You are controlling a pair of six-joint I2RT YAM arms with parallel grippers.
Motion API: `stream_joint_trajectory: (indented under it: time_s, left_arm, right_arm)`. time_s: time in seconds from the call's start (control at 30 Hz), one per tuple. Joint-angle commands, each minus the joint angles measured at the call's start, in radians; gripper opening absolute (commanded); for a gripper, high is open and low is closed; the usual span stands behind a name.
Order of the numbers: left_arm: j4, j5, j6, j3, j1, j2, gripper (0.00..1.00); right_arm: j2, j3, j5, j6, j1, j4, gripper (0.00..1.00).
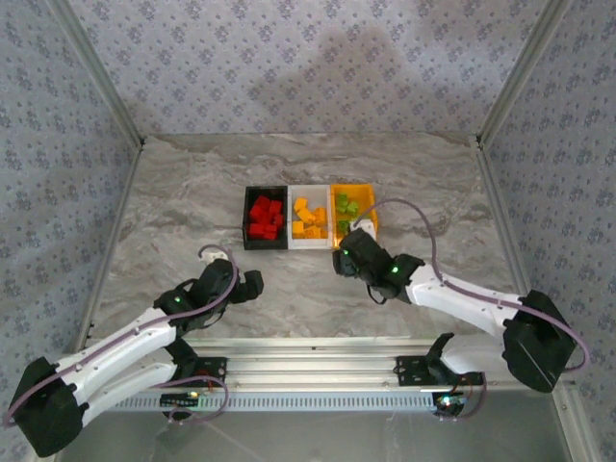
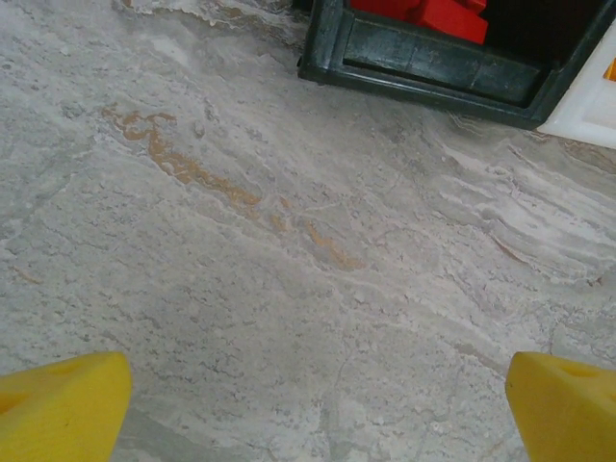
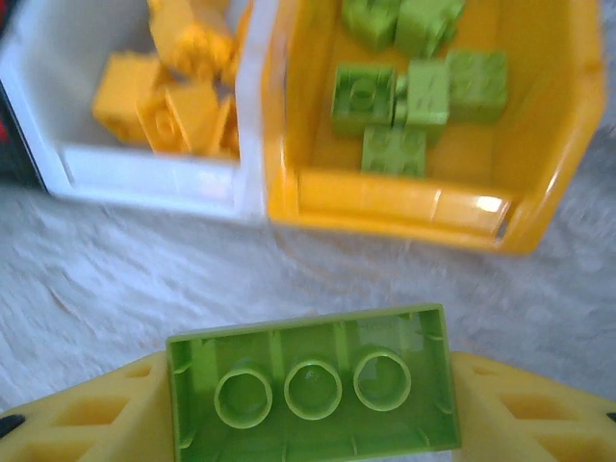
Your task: Sort the legos into containers by color
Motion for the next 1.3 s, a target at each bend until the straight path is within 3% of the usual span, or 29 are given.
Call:
stream_joint_trajectory:
  time_s: [0.0, 0.3, 0.43, 0.53, 0.7, 0.8, 1.03, 1.13, 1.27]
  left_arm:
    - [0.016, 0.008, -0.007, 0.004, 0.006, -0.003, 1.0]
    - [-0.015, 0.011, -0.017, 0.021, 0.01, -0.012, 1.0]
    - [-0.028, 0.011, -0.009, 0.031, 0.012, -0.025, 1.0]
    - [-0.045, 0.002, -0.001, 0.054, 0.012, -0.032, 1.0]
    - [-0.057, -0.043, 0.007, 0.121, 0.013, -0.036, 1.0]
    - [-0.061, -0.123, 0.029, 0.184, 0.013, -0.034, 1.0]
    - [0.156, -0.298, 0.27, 0.247, 0.029, -0.006, 1.0]
    - [0.241, -0.349, 0.354, 0.278, 0.132, 0.061, 1.0]
    - [0.397, -0.346, 0.503, 0.294, 0.332, 0.177, 1.0]
  right_arm:
    - [0.067, 0.107, -0.009, -0.025, -0.082, -0.048, 0.55]
    - [0.405, 0.352, -0.066, -0.056, -0.264, -0.016, 0.6]
    - [0.446, 0.429, -0.045, -0.072, -0.279, -0.024, 0.88]
    - [0.382, 0.422, -0.034, -0.079, -0.275, 0.004, 0.96]
    - [0.2, 0.311, 0.004, -0.069, -0.238, 0.06, 0.99]
    - [0.084, 0.209, 0.035, -0.062, -0.199, 0.107, 1.0]
    - [-0.115, -0.033, 0.258, -0.004, -0.076, 0.267, 1.0]
    - [-0.148, -0.068, 0.314, 0.02, -0.062, 0.255, 1.0]
    - [-0.183, -0.08, 0.24, 0.016, -0.085, 0.228, 1.0]
